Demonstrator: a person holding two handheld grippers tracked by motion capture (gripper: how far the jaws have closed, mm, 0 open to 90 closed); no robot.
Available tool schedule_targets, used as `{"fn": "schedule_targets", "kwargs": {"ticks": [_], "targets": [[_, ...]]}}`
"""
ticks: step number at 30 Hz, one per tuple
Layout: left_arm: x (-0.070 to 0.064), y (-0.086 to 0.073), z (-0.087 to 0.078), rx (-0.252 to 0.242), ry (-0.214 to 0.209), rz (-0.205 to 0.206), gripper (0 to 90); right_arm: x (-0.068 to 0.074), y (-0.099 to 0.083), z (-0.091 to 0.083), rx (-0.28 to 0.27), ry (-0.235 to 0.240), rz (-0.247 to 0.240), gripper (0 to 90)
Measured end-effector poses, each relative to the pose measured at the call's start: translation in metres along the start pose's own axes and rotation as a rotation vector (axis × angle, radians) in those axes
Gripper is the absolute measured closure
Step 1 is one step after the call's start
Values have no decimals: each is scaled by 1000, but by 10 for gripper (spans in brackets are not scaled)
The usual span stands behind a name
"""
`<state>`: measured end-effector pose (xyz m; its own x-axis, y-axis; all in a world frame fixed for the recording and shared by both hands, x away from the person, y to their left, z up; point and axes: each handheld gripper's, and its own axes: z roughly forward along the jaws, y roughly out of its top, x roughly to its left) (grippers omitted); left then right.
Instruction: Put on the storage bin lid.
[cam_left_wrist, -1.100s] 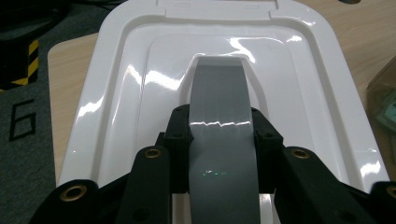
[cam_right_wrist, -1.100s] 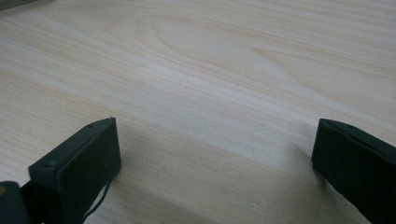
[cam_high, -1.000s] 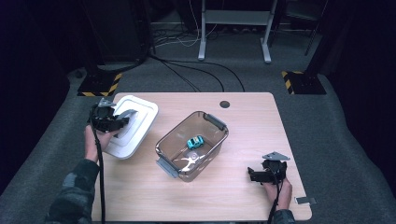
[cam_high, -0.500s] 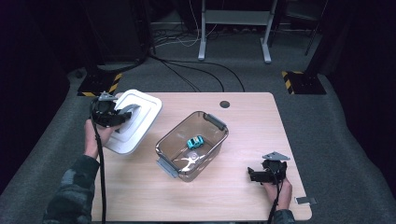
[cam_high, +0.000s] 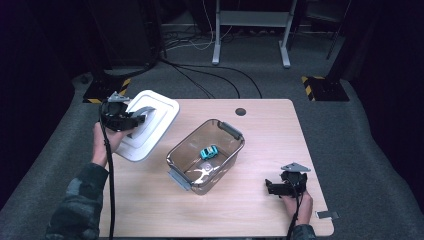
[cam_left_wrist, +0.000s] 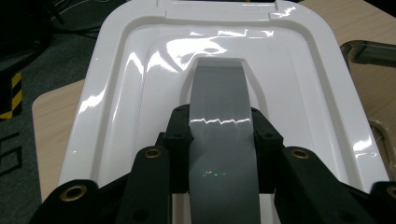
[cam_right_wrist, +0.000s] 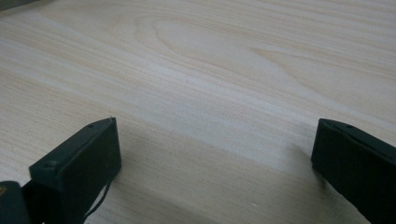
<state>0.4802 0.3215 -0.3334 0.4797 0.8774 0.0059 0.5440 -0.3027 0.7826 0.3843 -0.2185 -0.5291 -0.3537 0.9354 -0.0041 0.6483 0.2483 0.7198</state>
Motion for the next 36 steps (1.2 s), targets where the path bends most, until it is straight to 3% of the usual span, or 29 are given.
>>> {"fn": "schedule_targets", "kwargs": {"ticks": [4, 13, 36], "targets": [[-6, 5, -2, -2, -12, 17, 668, 0, 0, 0, 0, 0, 1, 8], [-17, 16, -5, -19, -66, -4, 668, 0, 0, 0, 0, 0, 0, 8], [-53, 33, -3, -7, -118, 73, 668, 0, 0, 0, 0, 0, 1, 8]]}}
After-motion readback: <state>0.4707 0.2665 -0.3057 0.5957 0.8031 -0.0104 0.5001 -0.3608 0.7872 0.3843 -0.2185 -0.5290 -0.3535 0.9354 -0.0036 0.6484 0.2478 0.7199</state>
